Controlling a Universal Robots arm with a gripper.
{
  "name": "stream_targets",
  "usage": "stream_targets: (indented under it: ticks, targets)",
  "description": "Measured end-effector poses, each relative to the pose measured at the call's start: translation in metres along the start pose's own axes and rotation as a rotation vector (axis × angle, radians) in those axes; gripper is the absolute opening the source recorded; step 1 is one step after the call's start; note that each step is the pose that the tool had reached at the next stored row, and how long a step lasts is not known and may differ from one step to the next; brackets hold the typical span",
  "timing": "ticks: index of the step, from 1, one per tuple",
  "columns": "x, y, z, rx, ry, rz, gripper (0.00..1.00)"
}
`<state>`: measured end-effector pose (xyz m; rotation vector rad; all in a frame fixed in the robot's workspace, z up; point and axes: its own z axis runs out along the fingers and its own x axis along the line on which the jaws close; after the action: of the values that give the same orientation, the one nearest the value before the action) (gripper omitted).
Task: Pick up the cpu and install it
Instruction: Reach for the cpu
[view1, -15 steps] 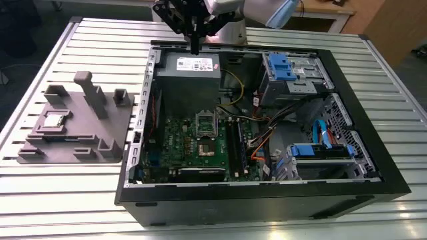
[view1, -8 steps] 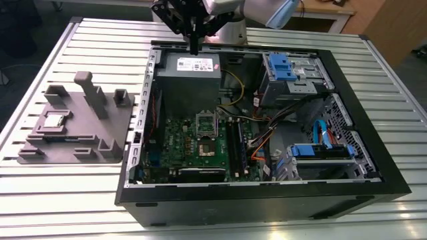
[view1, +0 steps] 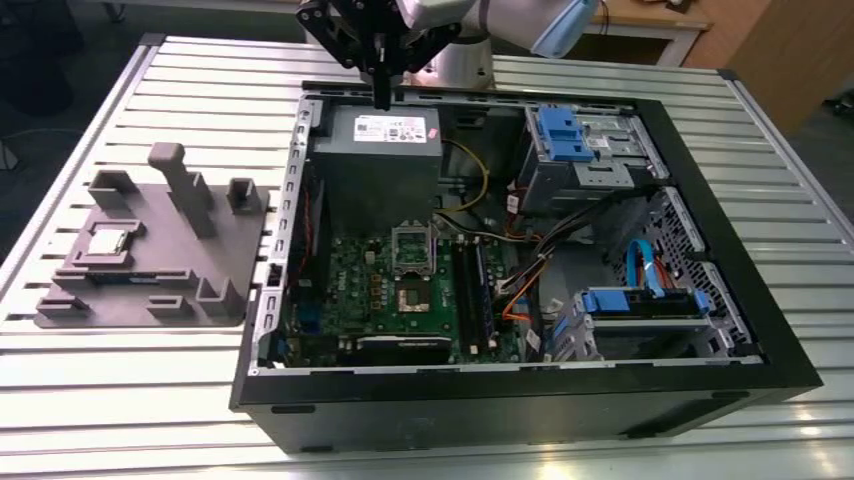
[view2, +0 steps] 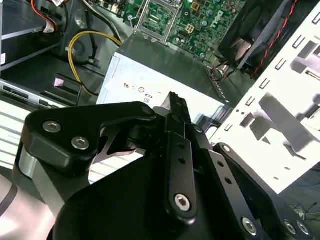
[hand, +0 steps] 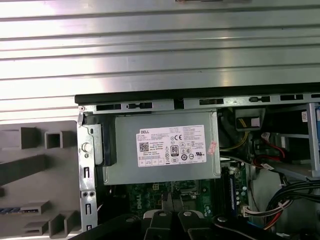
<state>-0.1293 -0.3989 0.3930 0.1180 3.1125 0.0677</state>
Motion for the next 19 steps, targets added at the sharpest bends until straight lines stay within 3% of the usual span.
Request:
stream_targets:
  ticks: [19]
  targets:
    - [0.0064,-0.0005,0.0003,0.0,0.0,0.0,0.1]
